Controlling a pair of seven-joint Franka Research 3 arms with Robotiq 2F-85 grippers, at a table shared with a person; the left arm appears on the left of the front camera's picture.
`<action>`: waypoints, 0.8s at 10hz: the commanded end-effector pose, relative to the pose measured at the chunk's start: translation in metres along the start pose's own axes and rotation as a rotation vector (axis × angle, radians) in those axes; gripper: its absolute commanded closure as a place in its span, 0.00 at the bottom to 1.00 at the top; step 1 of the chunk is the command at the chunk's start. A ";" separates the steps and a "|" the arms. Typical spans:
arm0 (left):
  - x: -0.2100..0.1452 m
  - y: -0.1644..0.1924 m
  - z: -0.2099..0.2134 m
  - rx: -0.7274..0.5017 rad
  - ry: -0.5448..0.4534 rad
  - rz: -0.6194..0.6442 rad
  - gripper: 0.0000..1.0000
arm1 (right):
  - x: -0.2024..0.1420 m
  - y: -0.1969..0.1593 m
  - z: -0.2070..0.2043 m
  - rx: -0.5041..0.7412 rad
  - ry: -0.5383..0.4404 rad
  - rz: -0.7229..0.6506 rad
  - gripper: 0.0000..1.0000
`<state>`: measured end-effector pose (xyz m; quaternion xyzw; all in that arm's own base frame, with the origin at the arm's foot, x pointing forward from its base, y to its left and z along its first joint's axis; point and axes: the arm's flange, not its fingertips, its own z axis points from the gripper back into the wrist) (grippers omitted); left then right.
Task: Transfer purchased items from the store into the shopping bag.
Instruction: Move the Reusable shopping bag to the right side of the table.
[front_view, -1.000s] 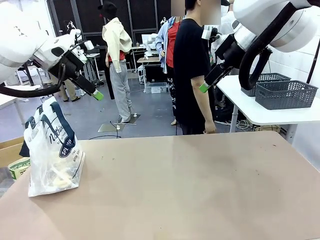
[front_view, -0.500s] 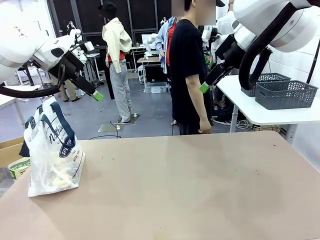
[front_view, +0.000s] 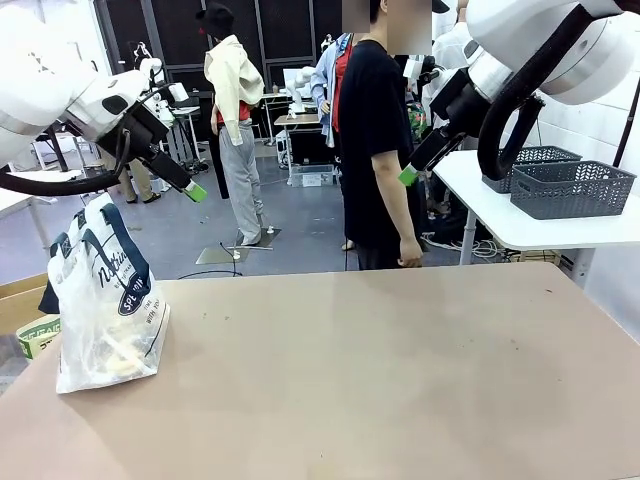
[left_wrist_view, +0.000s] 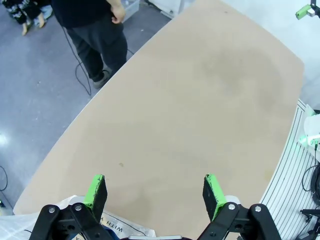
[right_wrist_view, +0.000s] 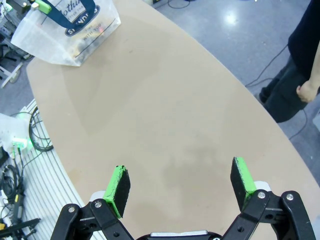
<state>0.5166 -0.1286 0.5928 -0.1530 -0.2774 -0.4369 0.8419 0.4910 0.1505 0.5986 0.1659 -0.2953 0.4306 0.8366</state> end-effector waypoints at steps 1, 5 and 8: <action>0.002 0.000 0.001 0.008 -0.008 0.018 0.00 | -0.004 0.002 0.001 -0.002 0.013 0.009 0.00; 0.002 0.000 0.001 0.008 -0.008 0.018 0.00 | -0.004 0.002 0.001 -0.002 0.013 0.009 0.00; 0.002 0.000 0.001 0.008 -0.008 0.018 0.00 | -0.004 0.002 0.001 -0.002 0.013 0.009 0.00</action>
